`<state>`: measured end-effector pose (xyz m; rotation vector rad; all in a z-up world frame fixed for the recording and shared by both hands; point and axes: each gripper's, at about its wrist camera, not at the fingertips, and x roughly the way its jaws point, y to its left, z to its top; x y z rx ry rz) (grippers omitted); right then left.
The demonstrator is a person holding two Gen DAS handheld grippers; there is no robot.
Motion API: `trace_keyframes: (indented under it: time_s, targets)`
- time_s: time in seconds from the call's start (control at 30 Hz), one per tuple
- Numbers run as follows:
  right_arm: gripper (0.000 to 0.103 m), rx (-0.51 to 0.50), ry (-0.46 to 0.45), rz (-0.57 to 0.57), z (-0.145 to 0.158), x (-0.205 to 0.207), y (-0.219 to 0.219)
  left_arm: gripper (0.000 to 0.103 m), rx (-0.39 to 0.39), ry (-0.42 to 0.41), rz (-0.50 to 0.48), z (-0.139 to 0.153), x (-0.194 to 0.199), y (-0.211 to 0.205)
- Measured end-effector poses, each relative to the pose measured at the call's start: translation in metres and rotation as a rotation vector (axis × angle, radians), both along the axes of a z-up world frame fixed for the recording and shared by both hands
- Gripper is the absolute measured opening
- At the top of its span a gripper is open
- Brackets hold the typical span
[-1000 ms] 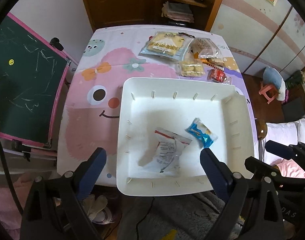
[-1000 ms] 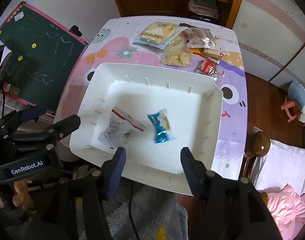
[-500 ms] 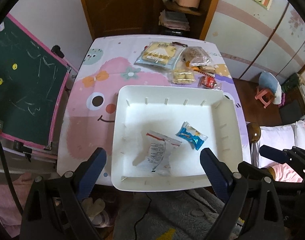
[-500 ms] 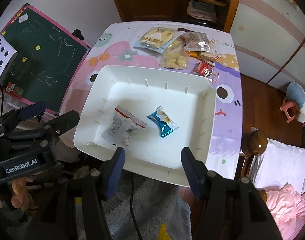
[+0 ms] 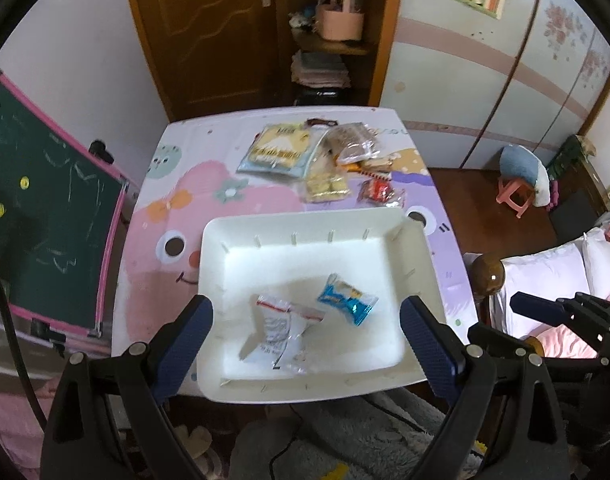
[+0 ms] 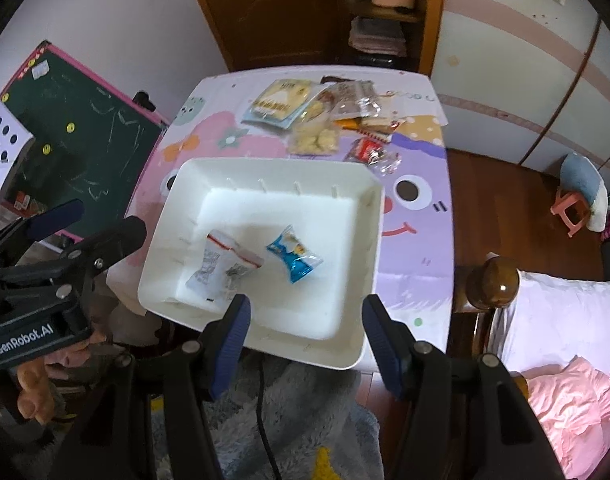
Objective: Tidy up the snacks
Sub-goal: 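Move both grippers back toward the snack pile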
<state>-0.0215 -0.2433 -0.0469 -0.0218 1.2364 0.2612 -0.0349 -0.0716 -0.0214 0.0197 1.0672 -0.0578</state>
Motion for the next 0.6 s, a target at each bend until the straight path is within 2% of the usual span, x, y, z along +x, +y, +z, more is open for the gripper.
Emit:
trace_keyframes:
  time_s: [0.2,0.33,0.5,0.6]
  targets:
    - [0.058,-0.017,-0.051,-0.051,0.007,0.007,-0.023,0.094,0.024,0.003,-0.063,0.0,0.011,-0.023]
    - [0.058,0.004,-0.085,-0.095,0.012,0.015,-0.04,0.094,0.018,0.012,-0.105,-0.003,0.032,-0.033]
    - [0.058,0.049,-0.079,-0.148,0.009,0.037,-0.056,0.094,0.001,0.017,-0.183,-0.009,0.079,-0.045]
    - [0.058,0.047,-0.074,-0.166,0.005,0.058,-0.06,0.094,0.007,0.009,-0.262,-0.017,0.113,-0.056]
